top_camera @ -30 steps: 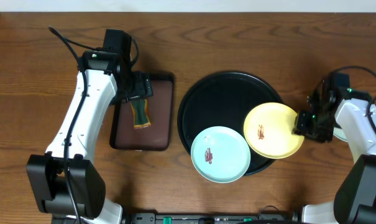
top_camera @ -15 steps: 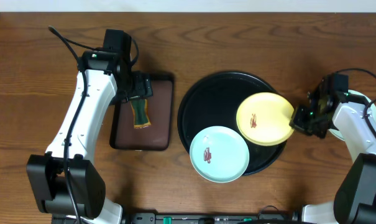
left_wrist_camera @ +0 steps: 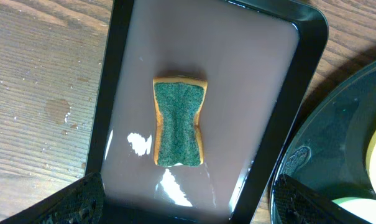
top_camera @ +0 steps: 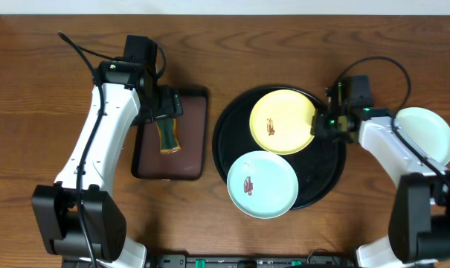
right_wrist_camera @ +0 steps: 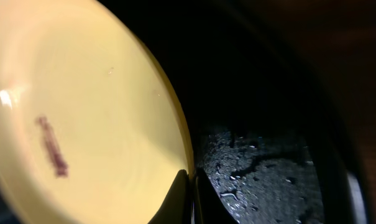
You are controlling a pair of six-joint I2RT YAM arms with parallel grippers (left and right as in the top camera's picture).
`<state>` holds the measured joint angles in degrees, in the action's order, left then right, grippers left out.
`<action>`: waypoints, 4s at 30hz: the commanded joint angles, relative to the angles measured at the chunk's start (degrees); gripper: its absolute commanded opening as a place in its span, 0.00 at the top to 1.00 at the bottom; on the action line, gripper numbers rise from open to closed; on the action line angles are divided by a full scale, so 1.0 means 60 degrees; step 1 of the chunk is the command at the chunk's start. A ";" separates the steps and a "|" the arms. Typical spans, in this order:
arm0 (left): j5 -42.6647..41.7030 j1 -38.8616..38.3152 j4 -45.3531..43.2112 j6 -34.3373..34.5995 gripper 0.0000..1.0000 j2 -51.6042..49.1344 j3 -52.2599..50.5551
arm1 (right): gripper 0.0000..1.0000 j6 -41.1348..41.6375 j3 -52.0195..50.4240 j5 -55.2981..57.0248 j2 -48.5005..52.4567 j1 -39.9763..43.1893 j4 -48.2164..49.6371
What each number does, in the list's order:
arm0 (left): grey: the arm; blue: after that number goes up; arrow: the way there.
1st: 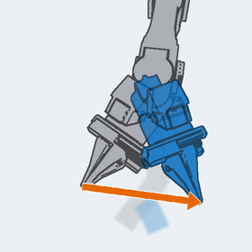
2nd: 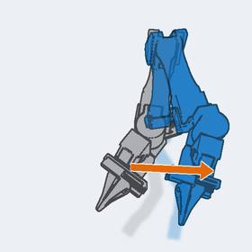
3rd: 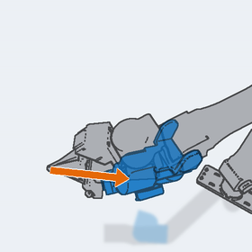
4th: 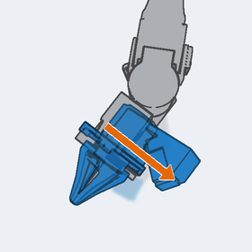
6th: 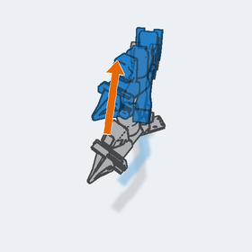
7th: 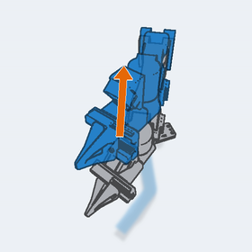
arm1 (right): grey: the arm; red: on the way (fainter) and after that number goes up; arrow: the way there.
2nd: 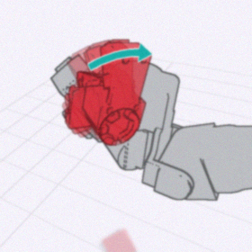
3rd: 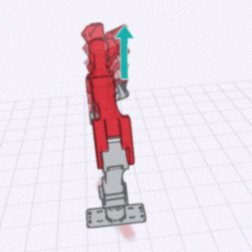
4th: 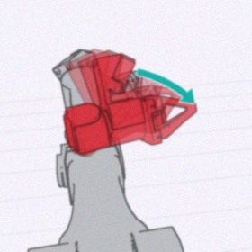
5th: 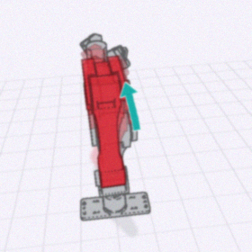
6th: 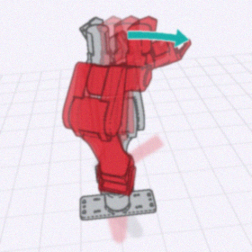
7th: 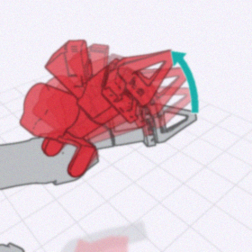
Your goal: Clean dirty plates on tray and stack at the side
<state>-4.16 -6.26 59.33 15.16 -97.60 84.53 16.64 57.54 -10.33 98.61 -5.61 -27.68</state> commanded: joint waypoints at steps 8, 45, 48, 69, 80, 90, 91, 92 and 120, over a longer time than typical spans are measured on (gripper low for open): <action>0.0047 -0.0004 0.0025 -0.0018 0.12 0.0040 0.0215 | 0.63 -0.0317 0.0044 0.0324 0.0503 -0.0149 -0.0127; 0.0561 -0.0029 -0.3734 0.0525 0.41 -0.1235 -0.3009 | 0.99 -0.2215 0.2743 -0.0426 0.2922 0.0171 -0.2226; 0.0561 -0.0029 -0.3865 0.0521 0.62 -0.1654 -0.3016 | 0.99 -0.2149 0.2743 -0.0423 0.2922 0.0168 -0.2211; 0.0204 -0.0244 -0.3544 0.0375 0.93 -0.1439 -0.2761 | 0.99 -0.2065 0.2743 -0.0426 0.2922 0.0171 -0.2259; 0.0189 -0.0280 -0.2022 -0.0015 0.93 -0.1636 -0.1453 | 0.99 -0.2069 0.2743 -0.0426 0.2922 0.0171 -0.2320; -0.1559 -0.1690 -0.2178 0.0681 0.93 -0.1362 0.0616 | 0.99 -0.1628 0.2743 -0.0284 0.2922 0.0168 -0.2324; -0.1559 -0.1920 -0.2459 0.0856 0.93 -0.1395 0.0616 | 0.99 -0.1617 0.2743 -0.0288 0.2922 0.0168 -0.2324; -0.1563 -0.2211 -0.2783 0.1064 0.92 -0.1443 0.0616 | 0.99 -0.1599 0.2743 -0.0284 0.2922 0.0168 -0.2328; -0.2018 -0.4262 -0.4980 0.3107 0.93 -0.5049 0.0616 | 0.99 -0.1679 0.2743 -0.0280 0.2922 0.0168 -0.2543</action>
<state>-26.79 -34.24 25.41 38.24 -126.39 88.73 6.09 74.43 -13.54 114.43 -4.29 -42.11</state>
